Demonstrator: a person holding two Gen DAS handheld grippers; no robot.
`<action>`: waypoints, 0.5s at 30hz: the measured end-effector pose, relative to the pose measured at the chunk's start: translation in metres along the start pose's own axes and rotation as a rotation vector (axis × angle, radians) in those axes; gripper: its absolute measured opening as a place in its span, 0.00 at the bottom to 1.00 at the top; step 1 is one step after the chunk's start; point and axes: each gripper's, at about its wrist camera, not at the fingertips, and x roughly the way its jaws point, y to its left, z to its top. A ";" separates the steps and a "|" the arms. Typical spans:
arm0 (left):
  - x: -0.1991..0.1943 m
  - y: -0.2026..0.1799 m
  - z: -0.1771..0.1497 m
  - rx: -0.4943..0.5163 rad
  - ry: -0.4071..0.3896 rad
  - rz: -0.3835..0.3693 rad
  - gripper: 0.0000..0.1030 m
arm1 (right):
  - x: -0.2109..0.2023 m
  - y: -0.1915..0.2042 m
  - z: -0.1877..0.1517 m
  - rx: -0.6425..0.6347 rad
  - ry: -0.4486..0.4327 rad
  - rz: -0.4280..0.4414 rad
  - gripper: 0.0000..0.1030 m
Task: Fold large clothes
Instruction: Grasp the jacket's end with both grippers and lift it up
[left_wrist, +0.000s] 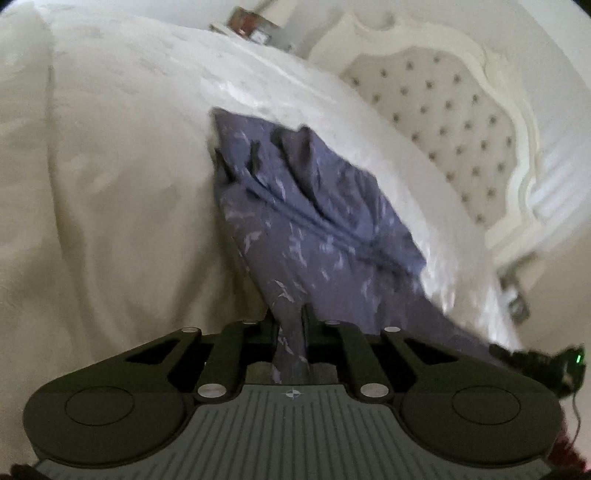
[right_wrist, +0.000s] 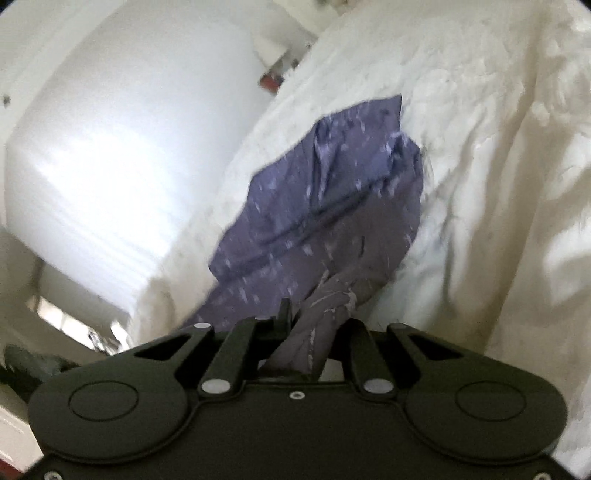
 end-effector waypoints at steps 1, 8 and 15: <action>-0.001 0.003 0.001 -0.012 -0.015 0.010 0.08 | 0.000 -0.001 0.002 0.012 -0.011 -0.001 0.16; 0.005 0.034 0.004 -0.198 -0.054 0.005 0.06 | 0.003 -0.019 0.005 0.090 -0.023 -0.028 0.16; 0.006 0.033 0.035 -0.189 -0.102 -0.008 0.06 | 0.013 -0.011 0.034 0.087 -0.068 0.026 0.16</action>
